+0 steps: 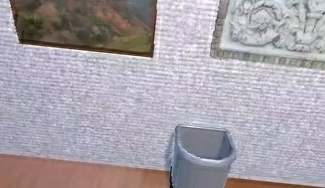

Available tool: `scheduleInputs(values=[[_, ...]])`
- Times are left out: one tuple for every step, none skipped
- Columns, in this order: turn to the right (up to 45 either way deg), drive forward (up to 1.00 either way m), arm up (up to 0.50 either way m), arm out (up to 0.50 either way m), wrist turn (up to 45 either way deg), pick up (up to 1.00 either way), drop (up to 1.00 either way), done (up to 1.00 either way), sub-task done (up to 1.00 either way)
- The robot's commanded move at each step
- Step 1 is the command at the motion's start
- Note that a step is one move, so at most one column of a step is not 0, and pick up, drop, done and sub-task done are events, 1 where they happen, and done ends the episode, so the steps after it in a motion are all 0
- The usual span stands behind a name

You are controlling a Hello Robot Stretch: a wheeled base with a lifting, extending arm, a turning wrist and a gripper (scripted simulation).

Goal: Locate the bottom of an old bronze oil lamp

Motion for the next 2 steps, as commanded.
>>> scheduleInputs(values=[[-45.0, 0.00, 0.00, 0.00, 0.0, 0.00, 0.00, 0.00, 0.00], [-45.0, 0.00, 0.00, 0.00, 0.0, 0.00, 0.00, 0.00, 0.00]])
